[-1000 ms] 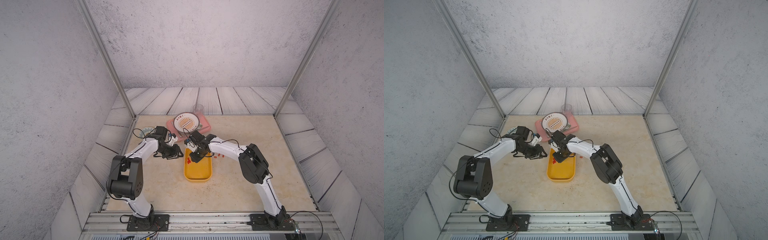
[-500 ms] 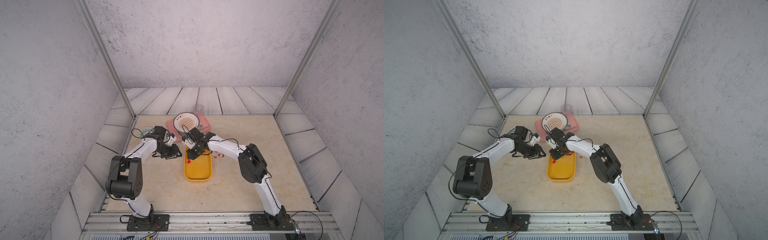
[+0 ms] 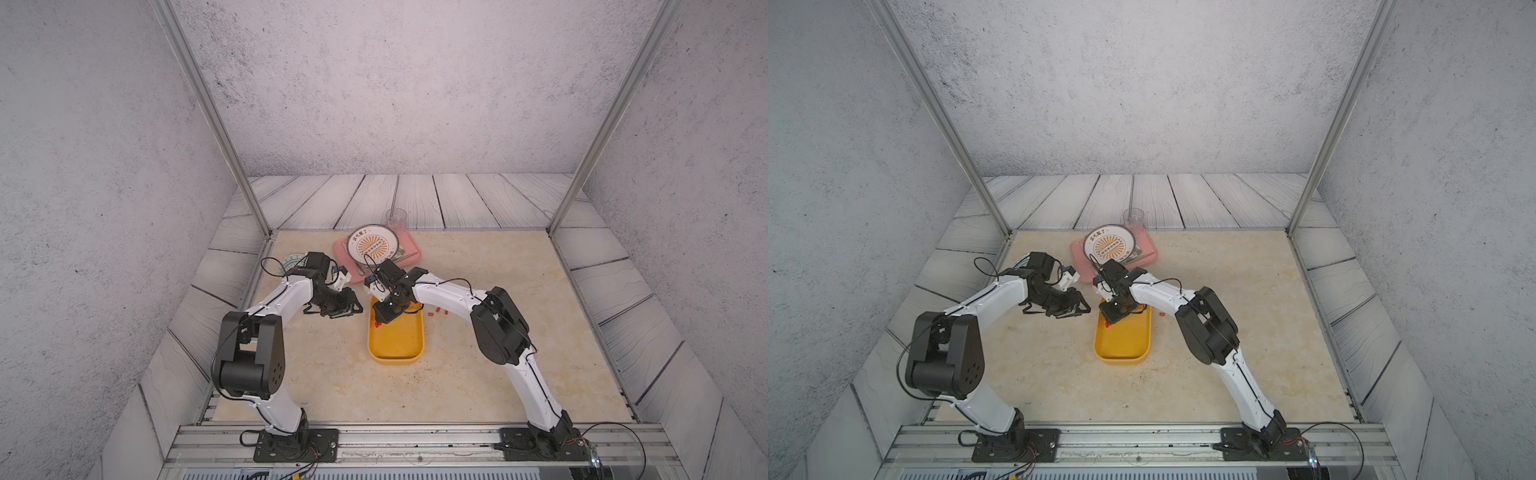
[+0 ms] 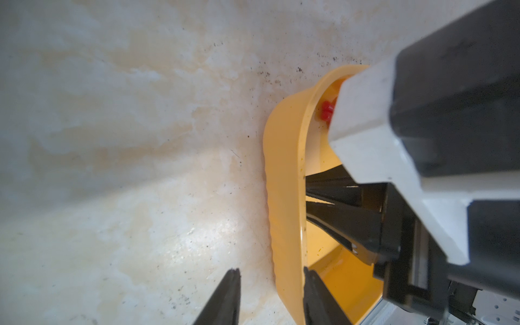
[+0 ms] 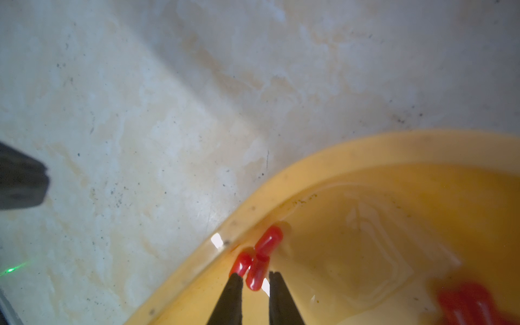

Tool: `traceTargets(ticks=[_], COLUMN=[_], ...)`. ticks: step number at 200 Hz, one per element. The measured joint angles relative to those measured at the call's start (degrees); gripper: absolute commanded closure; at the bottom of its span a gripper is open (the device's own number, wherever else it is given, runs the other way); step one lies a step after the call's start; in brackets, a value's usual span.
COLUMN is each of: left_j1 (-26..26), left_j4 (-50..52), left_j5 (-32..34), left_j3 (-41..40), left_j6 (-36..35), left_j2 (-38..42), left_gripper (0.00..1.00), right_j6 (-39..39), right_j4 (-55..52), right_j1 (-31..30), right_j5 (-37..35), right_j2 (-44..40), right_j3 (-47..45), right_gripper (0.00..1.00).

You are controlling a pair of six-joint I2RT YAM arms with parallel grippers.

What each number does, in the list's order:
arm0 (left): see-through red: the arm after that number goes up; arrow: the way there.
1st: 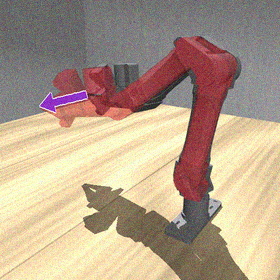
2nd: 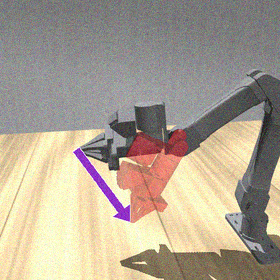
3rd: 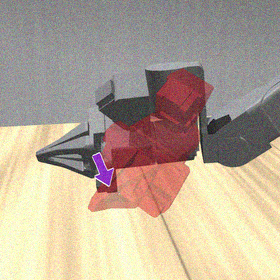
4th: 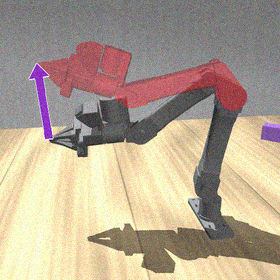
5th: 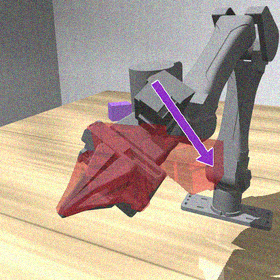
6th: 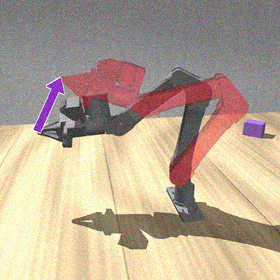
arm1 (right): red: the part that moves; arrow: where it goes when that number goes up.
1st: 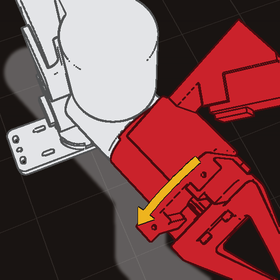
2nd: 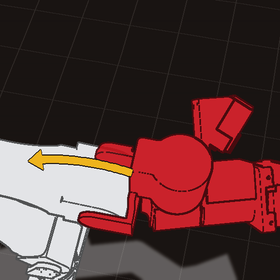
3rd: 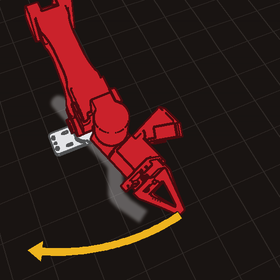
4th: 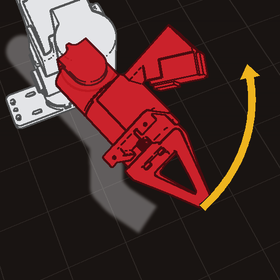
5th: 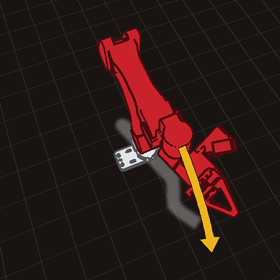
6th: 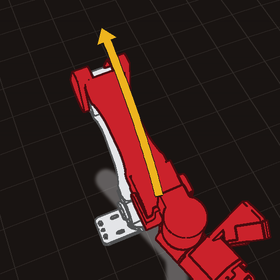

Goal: Take the screw protection sleeves out of the storage box
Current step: Pick up the screw protection sleeve from the storage box.

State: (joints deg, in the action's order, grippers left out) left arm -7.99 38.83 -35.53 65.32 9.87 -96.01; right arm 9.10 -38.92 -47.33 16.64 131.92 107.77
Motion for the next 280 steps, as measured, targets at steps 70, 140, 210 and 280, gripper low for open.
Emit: traceTargets(ticks=[70, 140, 210, 280], left_j1=[0.0, 0.3, 0.5, 0.5], left_j4=[0.0, 0.0, 0.0, 0.0], left_j5=[0.0, 0.0, -0.1, -0.1], left_j3=[0.0, 0.0, 0.0, 0.0], left_j6=[0.0, 0.0, 0.0, 0.0], left_j2=[0.0, 0.0, 0.0, 0.0], left_gripper=[0.59, 0.59, 0.59, 0.59], right_j6=[0.5, 0.7, 0.7, -0.6], right_j4=[0.0, -0.1, -0.5, -1.7], right_j1=[0.0, 0.0, 0.1, 1.5], right_j5=[0.7, 0.7, 0.2, 2.1], right_j2=[1.5, 1.8, 1.8, 1.7], right_j3=[0.5, 0.5, 0.9, 1.3], right_gripper=[0.81, 0.83, 0.90, 0.92])
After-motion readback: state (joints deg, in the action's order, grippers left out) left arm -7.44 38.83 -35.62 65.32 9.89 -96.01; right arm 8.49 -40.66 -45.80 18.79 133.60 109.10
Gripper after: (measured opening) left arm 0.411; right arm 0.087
